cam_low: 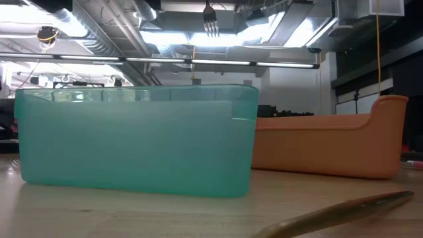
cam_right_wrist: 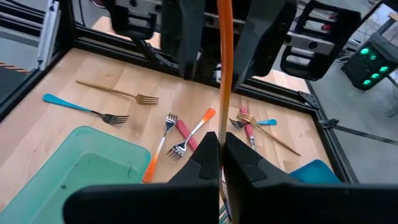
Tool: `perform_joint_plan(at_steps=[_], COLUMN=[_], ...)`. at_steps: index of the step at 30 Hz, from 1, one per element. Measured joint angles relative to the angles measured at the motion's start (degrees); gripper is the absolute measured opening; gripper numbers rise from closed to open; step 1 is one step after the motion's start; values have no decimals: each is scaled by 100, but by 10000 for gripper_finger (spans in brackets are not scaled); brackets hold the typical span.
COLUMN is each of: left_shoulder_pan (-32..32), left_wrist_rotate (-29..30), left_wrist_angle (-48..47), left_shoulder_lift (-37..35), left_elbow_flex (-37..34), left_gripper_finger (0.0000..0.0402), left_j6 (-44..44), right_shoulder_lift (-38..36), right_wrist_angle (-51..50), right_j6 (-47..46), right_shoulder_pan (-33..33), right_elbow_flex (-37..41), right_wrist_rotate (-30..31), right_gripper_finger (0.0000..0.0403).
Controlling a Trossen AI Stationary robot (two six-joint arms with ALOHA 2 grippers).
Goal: Sort silverware by color (type)
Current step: Put the orange fork into the green bin
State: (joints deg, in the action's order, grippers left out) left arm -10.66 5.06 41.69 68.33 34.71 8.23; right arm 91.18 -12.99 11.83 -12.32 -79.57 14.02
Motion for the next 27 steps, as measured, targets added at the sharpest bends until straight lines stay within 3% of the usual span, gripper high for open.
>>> perform_joint_plan(at_steps=[15,27], left_shoulder_pan=[2,2], left_wrist_rotate=[31,26], left_wrist_angle=[5,4], left_shoulder_lift=[72,72], left_elbow_flex=[305,305], left_gripper_finger=[85,85], left_j6=[357,441], right_shoulder_lift=[0,15], right_wrist_angle=[45,656], right_j6=[-2,-6], right_shoulder_pan=[-2,-2], right_elbow_flex=[2,2], right_wrist_rotate=[46,40], right_gripper_finger=[0,0])
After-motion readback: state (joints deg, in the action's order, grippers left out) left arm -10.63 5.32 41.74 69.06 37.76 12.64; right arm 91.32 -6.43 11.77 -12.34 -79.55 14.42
